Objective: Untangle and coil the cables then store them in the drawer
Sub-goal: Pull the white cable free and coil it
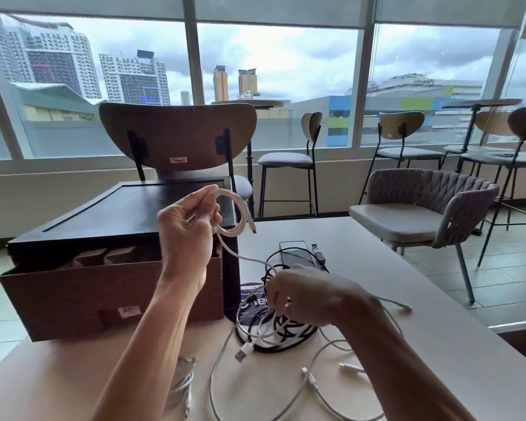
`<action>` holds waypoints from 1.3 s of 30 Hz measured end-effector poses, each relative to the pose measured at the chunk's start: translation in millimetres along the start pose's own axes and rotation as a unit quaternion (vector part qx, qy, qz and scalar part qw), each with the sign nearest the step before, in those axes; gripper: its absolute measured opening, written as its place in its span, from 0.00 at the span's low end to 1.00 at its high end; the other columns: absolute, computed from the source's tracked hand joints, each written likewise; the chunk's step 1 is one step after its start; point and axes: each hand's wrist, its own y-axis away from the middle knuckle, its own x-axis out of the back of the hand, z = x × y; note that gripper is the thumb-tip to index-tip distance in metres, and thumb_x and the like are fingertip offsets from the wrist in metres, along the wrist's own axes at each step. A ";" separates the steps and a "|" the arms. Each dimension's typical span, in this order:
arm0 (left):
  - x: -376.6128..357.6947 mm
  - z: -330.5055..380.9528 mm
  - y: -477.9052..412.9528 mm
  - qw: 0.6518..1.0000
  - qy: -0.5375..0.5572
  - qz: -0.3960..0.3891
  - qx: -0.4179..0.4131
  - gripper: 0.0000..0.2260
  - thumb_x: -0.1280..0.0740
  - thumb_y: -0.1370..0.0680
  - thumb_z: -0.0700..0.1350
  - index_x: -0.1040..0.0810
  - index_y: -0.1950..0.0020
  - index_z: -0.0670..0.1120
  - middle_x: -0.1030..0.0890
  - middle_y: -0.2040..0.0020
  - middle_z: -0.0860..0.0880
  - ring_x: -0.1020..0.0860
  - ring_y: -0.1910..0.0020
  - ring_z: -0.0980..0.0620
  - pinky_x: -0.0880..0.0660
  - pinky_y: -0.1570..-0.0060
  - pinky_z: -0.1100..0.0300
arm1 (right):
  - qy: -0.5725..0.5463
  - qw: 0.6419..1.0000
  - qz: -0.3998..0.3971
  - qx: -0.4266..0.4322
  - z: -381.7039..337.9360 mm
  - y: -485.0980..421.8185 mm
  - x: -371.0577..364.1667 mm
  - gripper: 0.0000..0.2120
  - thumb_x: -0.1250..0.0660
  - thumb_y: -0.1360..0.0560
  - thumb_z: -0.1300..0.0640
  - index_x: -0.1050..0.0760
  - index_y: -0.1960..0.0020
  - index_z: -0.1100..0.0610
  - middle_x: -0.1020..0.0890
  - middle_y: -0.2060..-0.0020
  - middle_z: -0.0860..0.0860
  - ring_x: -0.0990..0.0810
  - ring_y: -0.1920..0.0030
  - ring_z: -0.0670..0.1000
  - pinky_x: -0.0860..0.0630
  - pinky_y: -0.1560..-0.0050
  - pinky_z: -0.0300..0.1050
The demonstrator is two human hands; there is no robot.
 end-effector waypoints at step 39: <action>6.6 -13.4 4.5 0.982 -0.092 -0.163 0.024 0.08 0.32 0.21 0.37 0.15 0.46 0.45 0.18 0.62 0.48 0.25 0.68 0.58 0.29 0.69 0.69 | -0.681 0.631 0.368 0.051 -14.2 8.1 45.9 0.11 0.41 0.17 0.59 0.23 0.56 0.55 0.22 0.66 0.46 0.25 0.64 0.43 0.30 0.56 0.40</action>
